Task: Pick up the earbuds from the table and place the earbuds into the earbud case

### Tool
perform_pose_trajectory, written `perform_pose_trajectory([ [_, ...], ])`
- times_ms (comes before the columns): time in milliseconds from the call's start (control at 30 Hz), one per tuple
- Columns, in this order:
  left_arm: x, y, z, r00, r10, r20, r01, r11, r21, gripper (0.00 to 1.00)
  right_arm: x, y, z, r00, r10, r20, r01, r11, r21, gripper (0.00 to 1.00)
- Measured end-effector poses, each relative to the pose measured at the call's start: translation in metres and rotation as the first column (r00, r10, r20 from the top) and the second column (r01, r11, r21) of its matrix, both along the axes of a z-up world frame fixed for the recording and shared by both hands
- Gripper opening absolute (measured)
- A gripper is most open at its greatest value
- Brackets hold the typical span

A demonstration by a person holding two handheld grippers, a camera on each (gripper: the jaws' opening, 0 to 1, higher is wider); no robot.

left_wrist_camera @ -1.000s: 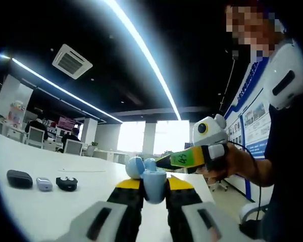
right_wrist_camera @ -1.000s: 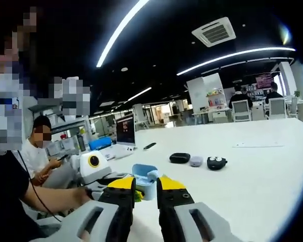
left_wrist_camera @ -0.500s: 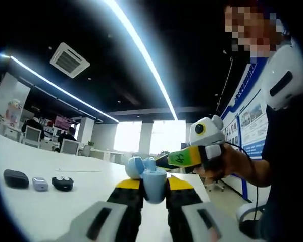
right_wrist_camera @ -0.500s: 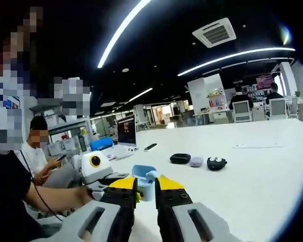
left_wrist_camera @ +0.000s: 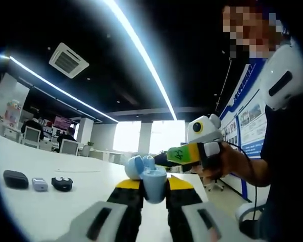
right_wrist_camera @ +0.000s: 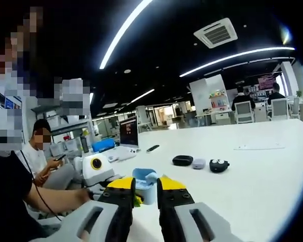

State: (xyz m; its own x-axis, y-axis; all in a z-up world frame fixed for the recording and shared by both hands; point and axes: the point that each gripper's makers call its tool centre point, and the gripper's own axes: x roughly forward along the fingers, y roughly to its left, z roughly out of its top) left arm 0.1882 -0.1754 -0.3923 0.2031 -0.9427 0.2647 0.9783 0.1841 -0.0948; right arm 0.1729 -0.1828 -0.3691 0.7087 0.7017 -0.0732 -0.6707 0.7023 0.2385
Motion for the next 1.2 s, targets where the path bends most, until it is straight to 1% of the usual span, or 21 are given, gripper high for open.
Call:
perform_pose_trajectory([
  [167,0.0,0.001,0.0,1.0,-0.002,0.0,0.002,1.0,-0.001,0.18,-0.002,0.001,0.002,1.0,0.004,0.005,-0.004,1.0,-0.002,0.16],
  [333,-0.002,-0.001,0.001,1.0,-0.015,0.0,0.015,1.0,-0.004,0.18,-0.003,0.0,0.006,1.0,0.006,0.007,-0.006,1.0,0.026,0.16],
  [433,-0.004,-0.001,0.002,1.0,-0.021,0.002,0.021,1.0,-0.006,0.18,-0.003,-0.001,0.008,1.0,0.01,0.003,-0.011,0.998,0.061,0.16],
  [633,-0.004,-0.002,0.001,1.0,-0.024,0.001,0.024,1.0,-0.002,0.18,-0.005,-0.001,0.012,1.0,0.016,0.006,-0.017,0.995,0.097,0.16],
  [700,-0.002,-0.004,-0.004,1.0,-0.016,0.0,0.016,1.0,0.026,0.18,-0.008,0.002,0.02,0.999,0.038,0.009,-0.039,0.988,0.151,0.15],
  [767,-0.002,-0.004,-0.006,1.0,-0.016,-0.005,0.016,0.999,0.028,0.18,-0.008,0.001,0.017,0.999,0.035,0.013,-0.037,0.991,0.129,0.15],
  [900,-0.003,-0.005,-0.005,1.0,-0.02,-0.003,0.02,0.999,0.026,0.18,-0.005,-0.003,0.006,1.0,0.011,0.013,-0.012,0.998,0.058,0.16],
  [967,-0.004,-0.006,-0.005,1.0,-0.028,-0.004,0.028,0.999,0.025,0.18,-0.002,-0.008,0.0,1.0,0.007,0.017,-0.007,1.0,-0.001,0.19],
  [1033,-0.006,-0.006,-0.004,0.999,-0.035,-0.003,0.035,0.999,0.027,0.18,0.0,-0.006,-0.003,1.0,0.015,0.013,-0.014,0.999,-0.034,0.24],
  [1067,-0.006,-0.007,-0.004,0.999,-0.036,-0.001,0.036,0.999,0.028,0.18,0.002,-0.006,-0.005,1.0,0.013,0.019,-0.011,0.998,-0.066,0.25],
  [1100,-0.006,-0.007,-0.004,0.999,-0.037,-0.001,0.037,0.999,0.028,0.18,0.003,-0.005,-0.008,1.0,0.011,0.023,-0.009,0.995,-0.095,0.24],
  [1167,-0.008,-0.01,-0.004,0.999,-0.039,0.004,0.039,0.999,0.031,0.18,0.005,-0.002,-0.012,1.0,0.008,0.012,-0.006,0.993,-0.118,0.21],
  [1200,-0.007,-0.011,-0.007,0.999,-0.03,0.02,0.029,0.998,0.056,0.18,0.005,0.001,-0.012,1.0,0.011,0.012,-0.009,0.993,-0.115,0.19],
])
